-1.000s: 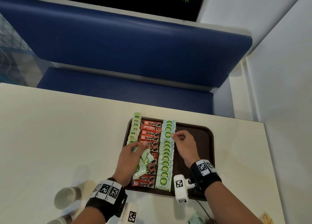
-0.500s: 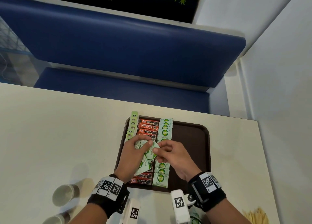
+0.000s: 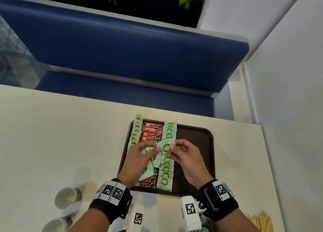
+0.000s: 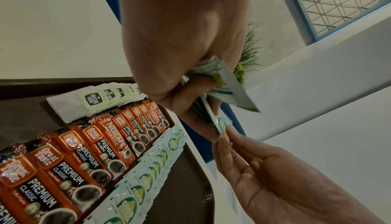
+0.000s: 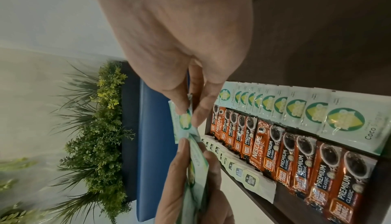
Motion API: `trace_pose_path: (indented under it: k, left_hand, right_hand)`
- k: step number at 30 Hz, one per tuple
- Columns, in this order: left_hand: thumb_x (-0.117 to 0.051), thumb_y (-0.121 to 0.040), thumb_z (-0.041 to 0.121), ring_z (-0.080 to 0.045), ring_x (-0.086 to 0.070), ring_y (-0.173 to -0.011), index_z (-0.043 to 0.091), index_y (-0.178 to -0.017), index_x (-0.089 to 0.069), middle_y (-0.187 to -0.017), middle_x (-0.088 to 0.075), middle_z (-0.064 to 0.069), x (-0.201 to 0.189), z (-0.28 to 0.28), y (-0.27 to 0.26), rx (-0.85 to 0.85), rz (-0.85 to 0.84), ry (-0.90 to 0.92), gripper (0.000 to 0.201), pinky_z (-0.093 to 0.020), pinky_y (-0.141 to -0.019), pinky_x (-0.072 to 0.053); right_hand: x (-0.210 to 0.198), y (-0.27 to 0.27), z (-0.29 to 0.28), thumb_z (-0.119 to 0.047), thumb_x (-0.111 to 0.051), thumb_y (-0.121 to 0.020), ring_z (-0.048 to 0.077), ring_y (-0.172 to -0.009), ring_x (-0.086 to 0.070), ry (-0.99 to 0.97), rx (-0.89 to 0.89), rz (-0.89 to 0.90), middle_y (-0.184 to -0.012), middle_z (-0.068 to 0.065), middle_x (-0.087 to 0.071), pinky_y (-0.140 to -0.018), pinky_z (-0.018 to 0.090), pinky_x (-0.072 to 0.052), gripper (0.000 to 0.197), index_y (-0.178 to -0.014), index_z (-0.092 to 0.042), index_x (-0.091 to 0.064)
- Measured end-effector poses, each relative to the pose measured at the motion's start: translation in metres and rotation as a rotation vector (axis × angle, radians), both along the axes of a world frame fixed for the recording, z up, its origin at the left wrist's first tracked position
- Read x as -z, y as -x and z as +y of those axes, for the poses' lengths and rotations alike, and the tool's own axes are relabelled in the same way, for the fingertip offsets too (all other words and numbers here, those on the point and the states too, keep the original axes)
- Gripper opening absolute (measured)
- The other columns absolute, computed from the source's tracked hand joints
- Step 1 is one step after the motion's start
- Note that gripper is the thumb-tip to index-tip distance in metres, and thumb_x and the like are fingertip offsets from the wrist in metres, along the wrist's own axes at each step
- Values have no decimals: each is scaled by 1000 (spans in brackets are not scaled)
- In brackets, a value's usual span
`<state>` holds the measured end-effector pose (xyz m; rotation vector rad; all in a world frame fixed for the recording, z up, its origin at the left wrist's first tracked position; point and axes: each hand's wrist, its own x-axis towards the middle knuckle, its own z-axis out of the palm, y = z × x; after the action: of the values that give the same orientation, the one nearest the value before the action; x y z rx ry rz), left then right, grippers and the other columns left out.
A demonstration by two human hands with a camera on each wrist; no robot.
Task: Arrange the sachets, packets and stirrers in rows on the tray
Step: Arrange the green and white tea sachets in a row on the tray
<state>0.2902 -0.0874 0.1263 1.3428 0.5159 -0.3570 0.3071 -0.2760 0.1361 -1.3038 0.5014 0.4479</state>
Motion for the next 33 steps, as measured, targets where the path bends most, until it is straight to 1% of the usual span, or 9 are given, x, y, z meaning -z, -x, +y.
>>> trace_pose_path:
  k: [4,7,11,15,17,20,24,29,33]
  left_hand:
    - [-84,-91,12,-30,-81,-87,7,-98,-82,-103,-82,-14,0,1,-2,5,20,35,9,-37,-70,-65]
    - [-89,-87,18,-31,-79,-103,19,-93,-85,-106,-83,-5,3,2,-4,142,32,-59,7,-49,-92,-64]
    - [-90,-87,25,-15,-73,-116,28,-95,-87,-115,-81,10,5,9,-8,279,2,-161,10,-44,-104,-59]
    - [-91,-85,31,-15,-75,-109,27,-97,-86,-110,-81,12,2,8,-15,373,-12,-184,14,-38,-98,-57]
    - [-91,-86,32,-16,-76,-106,25,-97,-85,-109,-82,11,3,5,-15,370,-22,-199,14,-39,-97,-58]
    - [-89,-88,24,-28,-80,-94,19,-98,-85,-100,-84,0,8,1,-13,231,24,-155,12,-40,-85,-64]
    - [-88,-88,14,-19,-82,-86,12,-99,-84,-93,-84,1,16,-4,1,161,83,-142,11,-20,-64,-60]
    - [-89,-88,15,-17,-82,-85,13,-98,-84,-98,-84,0,32,-6,12,144,131,-182,12,-32,-74,-66]
    - [-90,-87,17,-16,-80,-91,19,-96,-86,-101,-84,3,38,-4,13,121,109,-214,10,-29,-77,-63]
  right_hand:
    - [2,1,-7,-12,-74,-97,31,-102,-75,-12,-20,-13,-113,15,-78,-98,42,-60,23,-116,0,-69]
    - [0,1,-7,-15,-69,-100,25,-111,-74,12,-43,-66,-117,9,-78,-97,37,-58,22,-121,-7,-71]
    - [-1,-7,-15,-22,-60,-107,12,-111,-71,378,-238,-280,-122,-9,-75,-96,38,-59,19,-115,-33,-73]
    - [-6,-12,-12,-23,-65,-103,6,-109,-67,513,-530,-360,-114,-15,-73,-94,33,-57,25,-112,-45,-74]
    - [-6,-11,-10,-27,-73,-98,9,-99,-70,497,-454,-350,-103,-8,-75,-88,31,-59,22,-114,-43,-73]
    - [5,-2,-12,-29,-81,-92,20,-97,-75,290,-238,-162,-104,5,-78,-86,37,-63,26,-116,-24,-72]
    - [31,17,-19,-18,-78,-95,19,-86,-68,160,-213,29,-108,22,-74,-81,33,-56,16,-108,-9,-77]
    - [52,10,-27,-16,-75,-97,15,-86,-62,95,-259,171,-109,18,-76,-74,27,-51,18,-113,-8,-77]
    - [62,-4,-32,-23,-76,-96,10,-85,-62,178,-346,192,-105,5,-78,-71,24,-47,18,-111,-13,-77]
